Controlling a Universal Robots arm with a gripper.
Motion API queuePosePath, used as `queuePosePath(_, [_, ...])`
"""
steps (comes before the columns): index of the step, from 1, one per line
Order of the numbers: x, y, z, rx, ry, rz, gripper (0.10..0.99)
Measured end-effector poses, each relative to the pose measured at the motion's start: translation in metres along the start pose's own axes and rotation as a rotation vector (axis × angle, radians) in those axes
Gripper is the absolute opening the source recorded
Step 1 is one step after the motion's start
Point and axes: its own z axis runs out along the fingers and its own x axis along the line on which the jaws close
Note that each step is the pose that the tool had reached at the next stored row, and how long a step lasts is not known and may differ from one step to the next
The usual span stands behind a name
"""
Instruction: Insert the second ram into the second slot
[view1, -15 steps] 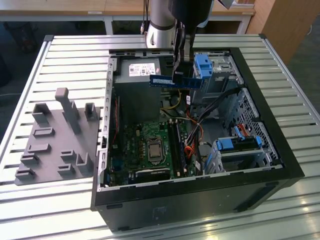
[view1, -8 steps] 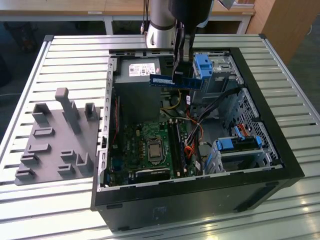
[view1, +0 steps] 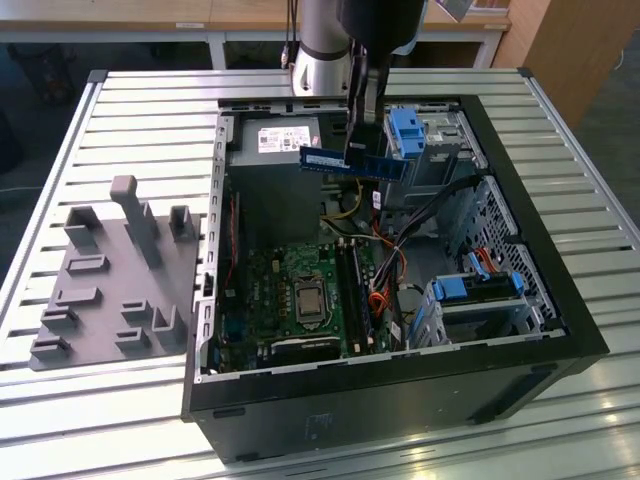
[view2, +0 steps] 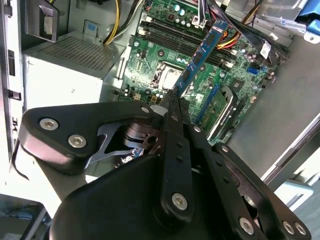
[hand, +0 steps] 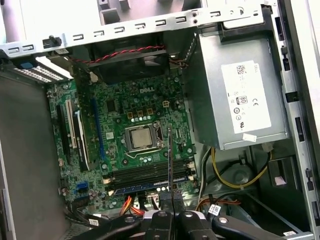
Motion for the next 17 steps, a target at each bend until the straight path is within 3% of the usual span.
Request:
queuePosePath(9, [0.0, 0.0, 0.0003, 0.001, -0.0033, 0.089, 0.114])
queuePosePath(17, [0.0, 0.0, 0.0004, 0.002, -0.0049, 0.129, 0.114])
